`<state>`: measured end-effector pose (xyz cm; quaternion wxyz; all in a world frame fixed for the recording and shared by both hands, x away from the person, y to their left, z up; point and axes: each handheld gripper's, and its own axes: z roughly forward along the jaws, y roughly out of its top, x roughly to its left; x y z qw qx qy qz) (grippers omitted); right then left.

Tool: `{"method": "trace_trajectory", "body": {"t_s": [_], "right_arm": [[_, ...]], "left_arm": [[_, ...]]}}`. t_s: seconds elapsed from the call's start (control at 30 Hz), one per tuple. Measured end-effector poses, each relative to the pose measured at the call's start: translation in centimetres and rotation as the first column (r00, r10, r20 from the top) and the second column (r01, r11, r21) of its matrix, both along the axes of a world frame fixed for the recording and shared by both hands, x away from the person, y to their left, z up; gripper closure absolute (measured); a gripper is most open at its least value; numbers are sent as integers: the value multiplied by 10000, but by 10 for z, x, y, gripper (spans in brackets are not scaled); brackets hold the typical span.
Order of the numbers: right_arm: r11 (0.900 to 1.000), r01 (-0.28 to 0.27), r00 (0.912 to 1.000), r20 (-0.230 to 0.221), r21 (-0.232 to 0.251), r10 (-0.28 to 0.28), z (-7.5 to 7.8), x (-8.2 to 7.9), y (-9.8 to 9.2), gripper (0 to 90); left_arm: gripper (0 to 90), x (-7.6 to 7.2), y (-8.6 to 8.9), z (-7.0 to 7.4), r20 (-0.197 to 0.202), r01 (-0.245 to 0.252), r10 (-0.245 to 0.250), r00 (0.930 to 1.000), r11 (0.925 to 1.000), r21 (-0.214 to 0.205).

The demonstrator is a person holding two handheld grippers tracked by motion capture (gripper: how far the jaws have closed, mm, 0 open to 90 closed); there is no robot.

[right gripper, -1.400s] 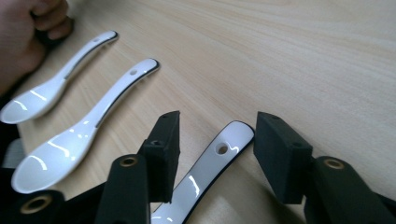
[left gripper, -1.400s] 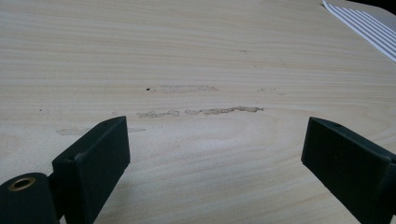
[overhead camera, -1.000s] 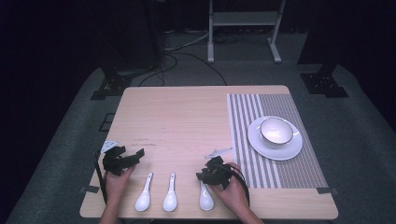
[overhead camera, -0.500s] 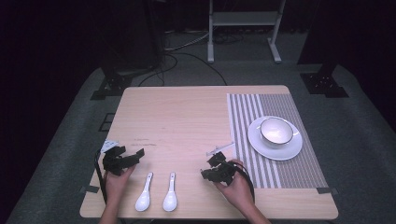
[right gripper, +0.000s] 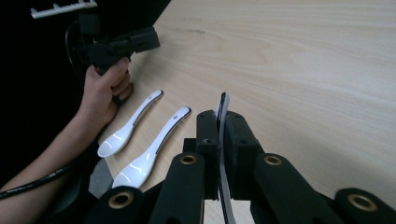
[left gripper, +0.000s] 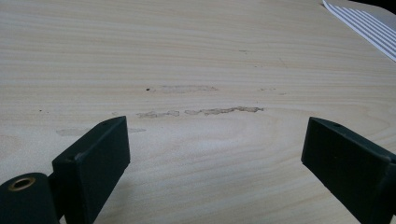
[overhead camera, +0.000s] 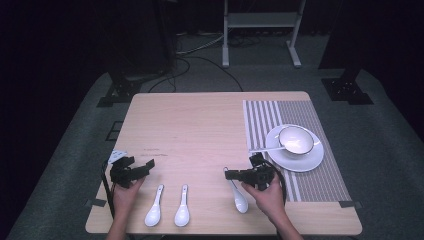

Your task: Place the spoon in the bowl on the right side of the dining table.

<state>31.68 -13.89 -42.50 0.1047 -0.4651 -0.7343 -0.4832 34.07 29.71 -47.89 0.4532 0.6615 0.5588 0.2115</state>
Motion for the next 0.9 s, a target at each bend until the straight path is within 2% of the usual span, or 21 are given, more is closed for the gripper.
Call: {"method": "trace_trajectory", "body": {"t_s": [0.13, 0.57, 0.77, 0.9], "right_arm": [[9989, 255, 9996, 74, 390, -258, 5, 0, -11, 854], [9889, 1117, 9935, 102, 981, -1133, 19, 5, -45, 853], [9804, 1639, 9855, 265, 1090, -1676, 28, 10, -66, 853], [9716, 2048, 9772, 320, 1183, -2099, 35, 11, -83, 853]], "left_arm": [[66, 0, 0, 0, 4, -1, 1, 10000, 10000, 25], [66, 0, 0, 0, -1, -1, 1, 10000, 10000, 33], [66, 0, 0, 0, -5, 7, -7, 10000, 10000, 69], [66, 0, 0, 0, 6, -13, 13, 10000, 10000, 53]]}}
